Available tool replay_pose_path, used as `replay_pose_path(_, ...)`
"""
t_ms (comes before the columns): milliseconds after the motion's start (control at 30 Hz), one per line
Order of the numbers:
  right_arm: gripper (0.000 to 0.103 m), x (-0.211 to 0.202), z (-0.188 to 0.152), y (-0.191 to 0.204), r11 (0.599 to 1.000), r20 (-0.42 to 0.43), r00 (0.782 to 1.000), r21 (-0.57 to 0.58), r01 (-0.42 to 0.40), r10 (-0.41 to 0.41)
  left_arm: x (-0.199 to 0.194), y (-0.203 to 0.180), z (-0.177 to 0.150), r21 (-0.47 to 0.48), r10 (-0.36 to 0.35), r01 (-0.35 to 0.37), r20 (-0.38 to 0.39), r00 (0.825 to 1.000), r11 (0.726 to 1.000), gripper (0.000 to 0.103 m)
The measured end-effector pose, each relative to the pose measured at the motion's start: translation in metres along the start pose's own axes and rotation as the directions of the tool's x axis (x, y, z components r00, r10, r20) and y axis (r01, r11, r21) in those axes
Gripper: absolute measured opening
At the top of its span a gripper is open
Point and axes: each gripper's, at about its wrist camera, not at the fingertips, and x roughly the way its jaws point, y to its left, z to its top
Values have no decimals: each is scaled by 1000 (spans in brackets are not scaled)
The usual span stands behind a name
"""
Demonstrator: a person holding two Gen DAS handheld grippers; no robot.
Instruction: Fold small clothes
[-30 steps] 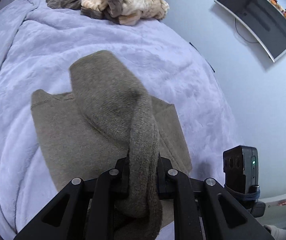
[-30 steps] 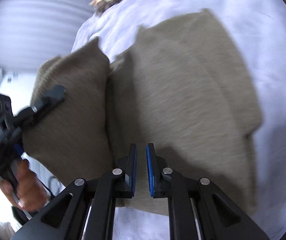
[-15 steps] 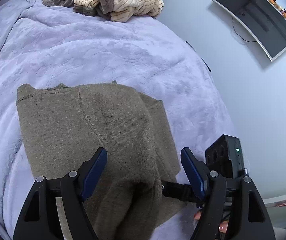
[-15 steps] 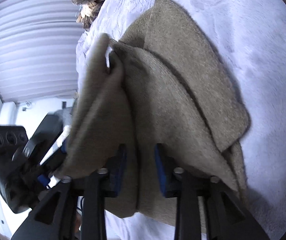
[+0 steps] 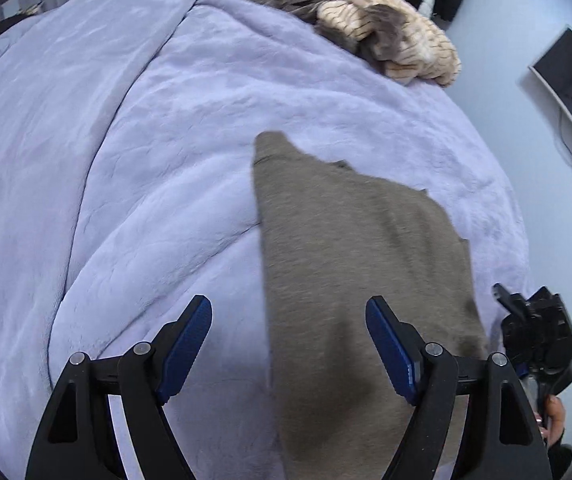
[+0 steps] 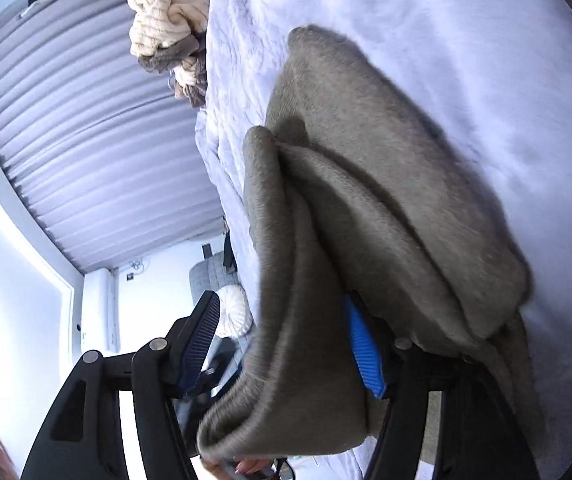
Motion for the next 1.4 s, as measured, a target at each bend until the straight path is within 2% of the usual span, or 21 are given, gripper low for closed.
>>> replay_pose_path(100,68,22,-2,16,997,-47,997,-54,51,-54,20,14,-13,-30,18,-20,-49,999,999,80)
replay_pose_path(200,69,46,1,39,970,-98,980,-189,151,-172,28,16,-25,-37,12,-15,-55,998,999,80)
replay_pose_path(300,69,65,3,62,899,-120,939,-350,264,-323,30,17,-27,-55,-1,-2,-50,999,998,80)
replay_pose_path(367,67,77,7,71,826,-80,896,-430,365,-437,30,17,-26,-62,-2,-1,-53,999,998,80)
replay_pose_path(400,49,83,9,76,797,-58,877,-449,404,-477,30,15,-24,-61,3,-6,-54,999,998,80)
replay_pose_path(433,14,88,11,76,772,-38,860,-463,436,-508,28,14,-23,-54,5,-8,-54,999,999,80)
replay_pose_path(467,15,92,15,77,751,-22,845,-471,462,-534,26,11,-22,-45,11,-13,-53,999,999,80)
replay_pose_path(533,14,94,15,90,721,17,846,-515,464,-532,21,5,-19,-22,8,-9,-45,999,1000,80)
replay_pose_path(633,14,78,-14,120,648,83,874,-638,415,-478,16,-9,-15,18,-16,16,-34,999,1000,80)
replay_pose_path(700,14,69,-21,133,615,123,883,-673,410,-454,16,-19,-13,47,-24,25,-28,999,999,80)
replay_pose_path(800,14,50,-17,130,611,166,877,-659,439,-451,27,-31,-13,79,-17,21,-43,999,997,80)
replay_pose_path(867,14,45,-5,119,627,185,858,-612,482,-479,34,-33,-15,78,-32,37,-59,998,996,80)
replay_pose_path(967,14,41,5,98,624,206,821,-560,545,-532,43,-36,-19,71,-45,50,-78,996,996,80)
replay_pose_path(1100,17,27,6,74,645,213,805,-501,577,-554,40,-39,-19,93,-25,32,-75,997,995,81)
replay_pose_path(1200,24,24,5,74,619,237,768,-474,626,-596,31,-39,-19,118,10,-2,-62,998,993,81)
replay_pose_path(1267,25,13,2,72,618,233,760,-463,635,-607,24,-37,-18,130,38,-32,-48,998,991,81)
replay_pose_path(1367,28,-2,-4,76,639,215,767,-444,628,-605,14,-29,-19,122,69,-64,-39,997,991,81)
replay_pose_path(1400,35,-9,-9,77,645,208,771,-443,622,-601,10,-25,-20,113,68,-64,-39,997,992,81)
